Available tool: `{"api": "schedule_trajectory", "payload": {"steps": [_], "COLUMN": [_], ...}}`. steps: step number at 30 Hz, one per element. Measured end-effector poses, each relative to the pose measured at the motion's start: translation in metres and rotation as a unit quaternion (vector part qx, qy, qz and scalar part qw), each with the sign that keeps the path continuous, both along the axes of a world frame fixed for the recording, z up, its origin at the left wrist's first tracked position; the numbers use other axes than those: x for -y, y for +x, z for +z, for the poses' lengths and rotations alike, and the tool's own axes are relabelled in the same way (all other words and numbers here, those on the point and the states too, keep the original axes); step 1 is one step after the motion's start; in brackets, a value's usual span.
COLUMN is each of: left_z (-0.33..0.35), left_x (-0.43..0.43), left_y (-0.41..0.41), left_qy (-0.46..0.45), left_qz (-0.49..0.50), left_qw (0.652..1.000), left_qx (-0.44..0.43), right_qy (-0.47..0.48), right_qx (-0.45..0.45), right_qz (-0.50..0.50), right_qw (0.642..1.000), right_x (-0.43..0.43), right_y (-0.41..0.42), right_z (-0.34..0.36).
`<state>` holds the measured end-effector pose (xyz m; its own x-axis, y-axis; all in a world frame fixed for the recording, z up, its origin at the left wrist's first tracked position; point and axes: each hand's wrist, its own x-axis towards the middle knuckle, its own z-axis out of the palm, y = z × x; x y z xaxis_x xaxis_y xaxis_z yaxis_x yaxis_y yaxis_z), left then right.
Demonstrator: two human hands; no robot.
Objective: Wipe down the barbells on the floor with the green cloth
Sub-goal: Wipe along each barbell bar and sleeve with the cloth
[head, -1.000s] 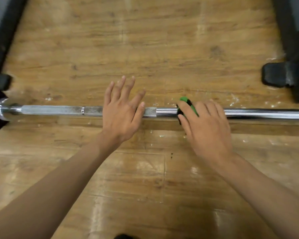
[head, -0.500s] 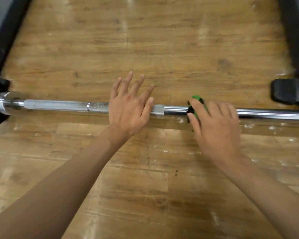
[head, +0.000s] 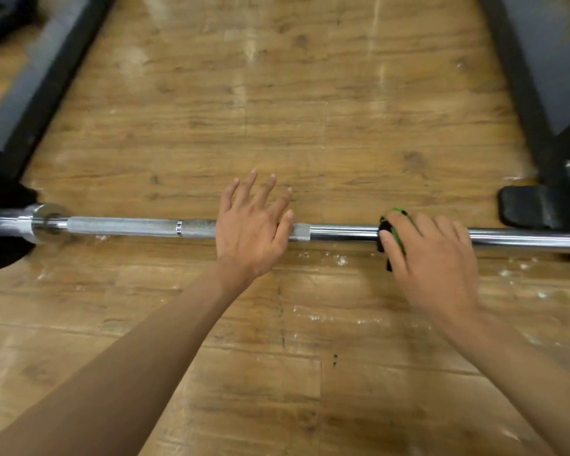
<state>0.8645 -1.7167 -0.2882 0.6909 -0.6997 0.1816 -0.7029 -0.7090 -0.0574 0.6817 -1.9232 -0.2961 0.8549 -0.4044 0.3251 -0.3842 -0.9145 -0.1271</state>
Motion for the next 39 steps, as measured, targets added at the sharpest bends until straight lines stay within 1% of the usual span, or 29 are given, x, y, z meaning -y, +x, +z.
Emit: {"api": "schedule_trajectory", "payload": {"steps": [2, 4, 6, 7, 8, 9, 12, 14, 16, 17, 19, 21, 22, 23, 24, 27, 29, 31, 32, 34, 36, 37, 38, 39], "left_z": [0.000, 0.001, 0.002, 0.002, 0.002, 0.002, 0.002, 0.001, 0.001, 0.002, 0.001, -0.001, -0.001, -0.002, -0.002, -0.001, -0.003, -0.003, -0.004, -0.007, -0.007, -0.007, -0.005, -0.004], "left_x": [-0.001, -0.003, -0.005, -0.006, -0.008, -0.009, -0.013, -0.016, -0.021, -0.023, -0.028, -0.034, -0.036, -0.038, -0.041, -0.054, -0.064, -0.072, -0.077, -0.085, -0.093, -0.096, -0.099, -0.102], "left_y": [-0.002, -0.006, -0.010, -0.012, -0.014, -0.015, -0.020, -0.024, -0.031, -0.035, -0.044, -0.053, -0.058, -0.064, -0.069, -0.085, -0.095, -0.106, -0.113, -0.127, -0.140, -0.146, -0.152, -0.157], "left_qy": [-0.010, -0.019, -0.015, -0.010, -0.008, -0.007, -0.001, 0.007, 0.009, 0.007, 0.001, -0.004, -0.008, -0.012, -0.015, -0.015, -0.012, -0.021, -0.029, -0.042, -0.047, -0.046, -0.040, -0.030], "left_qz": [0.002, 0.003, 0.004, 0.004, 0.005, 0.005, 0.007, 0.008, 0.004, 0.001, -0.001, 0.003, 0.007, 0.010, 0.011, 0.002, -0.007, -0.007, -0.007, -0.010, -0.008, -0.006, -0.006, -0.007], "left_qw": [1.000, 1.000, 1.000, 1.000, 1.000, 1.000, 1.000, 1.000, 1.000, 1.000, 1.000, 1.000, 1.000, 1.000, 1.000, 1.000, 1.000, 1.000, 1.000, 0.999, 0.999, 0.999, 0.999, 0.999], "left_qx": [-0.002, -0.007, -0.008, -0.008, -0.008, -0.007, -0.010, -0.015, -0.018, -0.019, -0.018, -0.015, -0.014, -0.011, -0.011, -0.012, -0.013, -0.011, -0.009, -0.001, -0.001, -0.001, -0.005, -0.014], "right_qy": [0.004, 0.020, 0.049, 0.058, 0.061, 0.059, 0.056, 0.040, 0.030, 0.022, 0.032, 0.070, 0.087, 0.100, 0.106, 0.111, 0.090, 0.057, 0.042, 0.048, 0.068, 0.076, 0.089, 0.102], "right_qx": [-0.010, -0.008, 0.017, 0.025, 0.025, 0.020, -0.016, -0.036, -0.055, -0.057, -0.059, -0.024, -0.008, 0.000, -0.001, -0.015, -0.013, -0.014, -0.015, 0.001, 0.026, 0.027, 0.021, 0.012], "right_qz": [-0.054, -0.118, -0.196, -0.219, -0.217, -0.190, -0.064, 0.006, 0.034, 0.016, -0.065, -0.182, -0.227, -0.233, -0.207, -0.063, 0.014, 0.057, 0.042, -0.046, -0.151, -0.182, -0.177, -0.141], "right_qw": [0.998, 0.993, 0.979, 0.974, 0.974, 0.980, 0.996, 0.999, 0.997, 0.998, 0.996, 0.981, 0.970, 0.967, 0.973, 0.992, 0.996, 0.997, 0.998, 0.998, 0.986, 0.980, 0.980, 0.985], "right_x": [0.036, 0.055, 0.047, 0.035, 0.020, 0.004, -0.036, -0.029, -0.004, 0.013, 0.046, 0.047, 0.033, 0.011, -0.018, -0.097, -0.100, -0.070, -0.052, -0.024, -0.033, -0.051, -0.073, -0.096], "right_y": [-0.025, -0.041, -0.038, -0.032, -0.024, -0.015, 0.001, -0.003, -0.028, -0.046, -0.084, -0.097, -0.089, -0.074, -0.058, -0.031, -0.044, -0.077, -0.096, -0.124, -0.130, -0.125, -0.117, -0.106], "right_z": [0.004, 0.006, 0.008, 0.008, 0.009, 0.009, 0.007, 0.008, 0.010, 0.011, 0.016, 0.021, 0.020, 0.018, 0.016, 0.013, 0.012, 0.009, 0.009, 0.009, 0.010, 0.009, 0.010, 0.011]}}
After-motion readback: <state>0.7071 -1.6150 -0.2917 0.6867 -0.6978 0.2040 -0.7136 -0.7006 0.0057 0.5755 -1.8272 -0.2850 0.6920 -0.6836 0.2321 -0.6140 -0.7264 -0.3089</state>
